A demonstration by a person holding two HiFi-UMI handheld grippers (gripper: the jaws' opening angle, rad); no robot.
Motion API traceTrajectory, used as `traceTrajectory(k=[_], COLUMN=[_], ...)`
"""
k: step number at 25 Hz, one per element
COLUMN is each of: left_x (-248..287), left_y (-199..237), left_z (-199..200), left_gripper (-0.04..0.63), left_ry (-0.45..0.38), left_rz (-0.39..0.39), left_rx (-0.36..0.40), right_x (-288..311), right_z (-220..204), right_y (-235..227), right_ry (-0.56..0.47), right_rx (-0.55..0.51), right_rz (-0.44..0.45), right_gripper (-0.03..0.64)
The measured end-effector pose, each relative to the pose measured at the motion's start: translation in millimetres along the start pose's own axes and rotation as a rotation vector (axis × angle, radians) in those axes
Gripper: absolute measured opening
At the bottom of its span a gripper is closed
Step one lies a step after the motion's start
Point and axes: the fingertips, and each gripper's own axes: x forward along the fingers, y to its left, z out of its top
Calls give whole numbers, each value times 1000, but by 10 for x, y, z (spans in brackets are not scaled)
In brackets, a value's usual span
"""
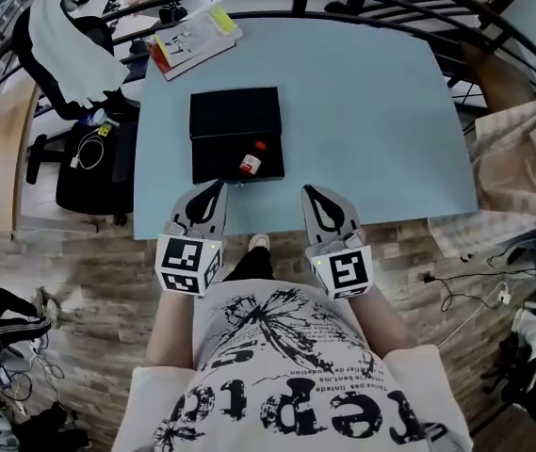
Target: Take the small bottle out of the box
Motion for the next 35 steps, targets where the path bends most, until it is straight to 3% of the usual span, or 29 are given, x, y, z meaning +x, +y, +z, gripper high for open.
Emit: traceTrajectory(k=[4,10,14,17,21,25,35], left_x=[546,1201,1470,1648,1798,1895,2081], left_y=[204,404,371,295,218,216,75], left_z=[-88,-496,-771,-959,-1190,-1419,-1708], left_gripper=[21,21,25,93,180,256,272], left_ry=[86,333,483,565,641,715,812], left_rz=[-62,-136,-205,-269,-332,-329,-373], left_rx=[-1,39,26,-1,0,55,48], right_x=[434,868,970,1034,1087,1067,964], right_z=[-40,-118,-200,-288,-412,-499,-736], right_y=[-252,-518,-707,-829,-882,-913,-990], right_ry=[24,50,72,89,120,146,219], right_rx=[20,43,73,88,105,104,110], right_rz=[-21,-68,-114,-136,-154,-171,-224], right_gripper=[11,11,12,11,11,12,11])
